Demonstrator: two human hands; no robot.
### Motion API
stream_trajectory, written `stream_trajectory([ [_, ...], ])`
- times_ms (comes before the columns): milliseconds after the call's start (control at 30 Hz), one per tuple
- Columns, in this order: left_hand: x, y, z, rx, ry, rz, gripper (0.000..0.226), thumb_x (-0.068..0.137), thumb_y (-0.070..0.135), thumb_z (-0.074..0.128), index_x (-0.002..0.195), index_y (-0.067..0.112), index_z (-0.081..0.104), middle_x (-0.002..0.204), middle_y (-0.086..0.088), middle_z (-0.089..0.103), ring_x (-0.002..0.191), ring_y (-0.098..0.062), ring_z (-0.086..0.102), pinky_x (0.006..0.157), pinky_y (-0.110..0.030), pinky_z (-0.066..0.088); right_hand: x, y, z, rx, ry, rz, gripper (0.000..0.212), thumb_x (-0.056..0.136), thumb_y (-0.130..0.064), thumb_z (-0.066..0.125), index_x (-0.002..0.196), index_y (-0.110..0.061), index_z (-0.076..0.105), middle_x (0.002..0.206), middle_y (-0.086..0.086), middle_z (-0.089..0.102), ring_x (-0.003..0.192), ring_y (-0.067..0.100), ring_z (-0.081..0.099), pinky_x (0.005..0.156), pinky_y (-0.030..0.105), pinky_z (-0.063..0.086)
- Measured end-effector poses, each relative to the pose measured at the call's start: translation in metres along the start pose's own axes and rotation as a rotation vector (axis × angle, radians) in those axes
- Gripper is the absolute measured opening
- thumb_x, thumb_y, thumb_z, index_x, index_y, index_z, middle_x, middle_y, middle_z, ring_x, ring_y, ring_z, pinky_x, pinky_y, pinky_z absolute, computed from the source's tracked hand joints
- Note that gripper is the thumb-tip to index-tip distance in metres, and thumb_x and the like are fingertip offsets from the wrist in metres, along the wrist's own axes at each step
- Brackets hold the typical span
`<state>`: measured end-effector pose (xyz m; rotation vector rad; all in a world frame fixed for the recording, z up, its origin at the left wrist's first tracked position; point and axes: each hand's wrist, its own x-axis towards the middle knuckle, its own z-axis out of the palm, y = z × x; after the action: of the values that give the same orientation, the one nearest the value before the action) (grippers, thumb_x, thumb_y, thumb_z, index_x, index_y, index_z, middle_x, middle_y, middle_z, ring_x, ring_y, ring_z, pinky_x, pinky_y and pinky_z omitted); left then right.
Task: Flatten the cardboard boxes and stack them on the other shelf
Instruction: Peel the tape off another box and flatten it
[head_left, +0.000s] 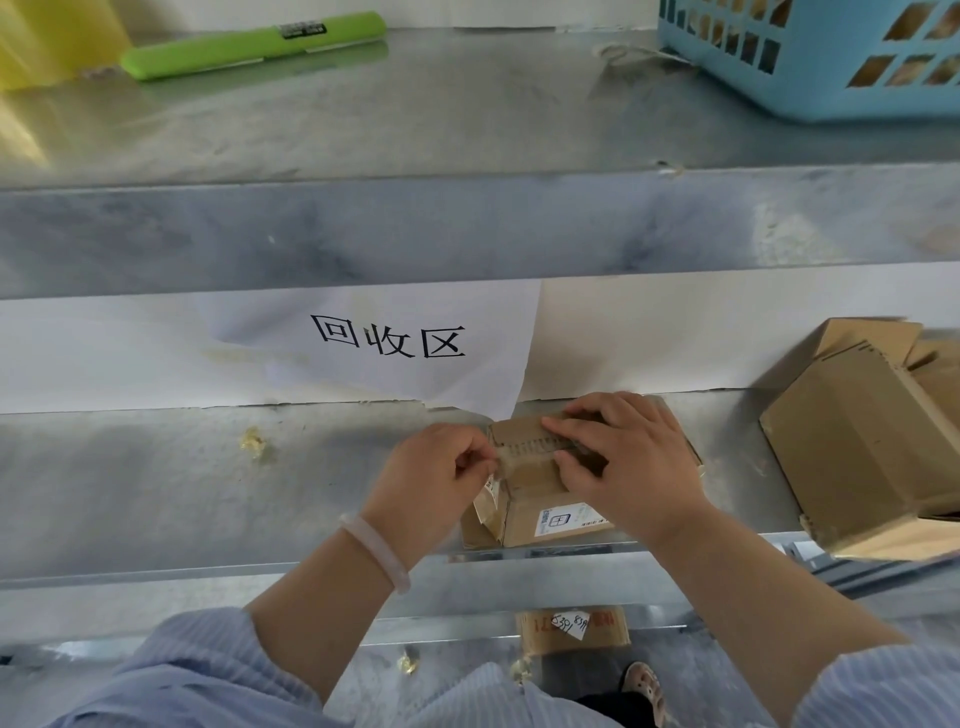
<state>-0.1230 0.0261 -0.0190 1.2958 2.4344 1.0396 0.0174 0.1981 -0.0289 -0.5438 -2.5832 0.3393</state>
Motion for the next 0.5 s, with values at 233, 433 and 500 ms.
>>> stream_trajectory([
  [233,0.006,-0.004,0.002,-0.501,-0.062,-0.253,0.022,0.084,0.002,0.068,0.075,0.021,0.063,0.070,-0.001,0.071,0.071,-0.023,0.069,0.071,-0.034,0.059,0.001,-0.001,-0.001,0.011,0.013,0.012,0.032,0.077,-0.045,0.060,0.105,-0.037,0.074,0.106,-0.017,0.063,0.105,0.016,0.058,0.097,0.038,0.042],
  [433,0.002,0.001,0.011,-0.301,0.081,-0.093,0.028,0.083,0.009,0.069,0.076,0.035,0.060,0.074,0.011,0.065,0.073,-0.005,0.061,0.069,-0.019,0.051,0.001,-0.005,-0.002,0.005,0.033,0.008,0.032,0.079,-0.043,0.059,0.105,-0.034,0.075,0.105,-0.013,0.066,0.104,0.018,0.059,0.097,0.038,0.042],
  [500,0.002,0.005,0.007,-0.065,0.077,0.069,0.020,0.086,0.014,0.065,0.082,0.032,0.057,0.078,0.014,0.061,0.074,-0.003,0.056,0.065,-0.013,0.044,0.002,-0.006,-0.002,0.004,0.031,0.004,0.033,0.079,-0.043,0.057,0.105,-0.033,0.076,0.105,-0.013,0.066,0.103,0.020,0.060,0.097,0.041,0.043],
])
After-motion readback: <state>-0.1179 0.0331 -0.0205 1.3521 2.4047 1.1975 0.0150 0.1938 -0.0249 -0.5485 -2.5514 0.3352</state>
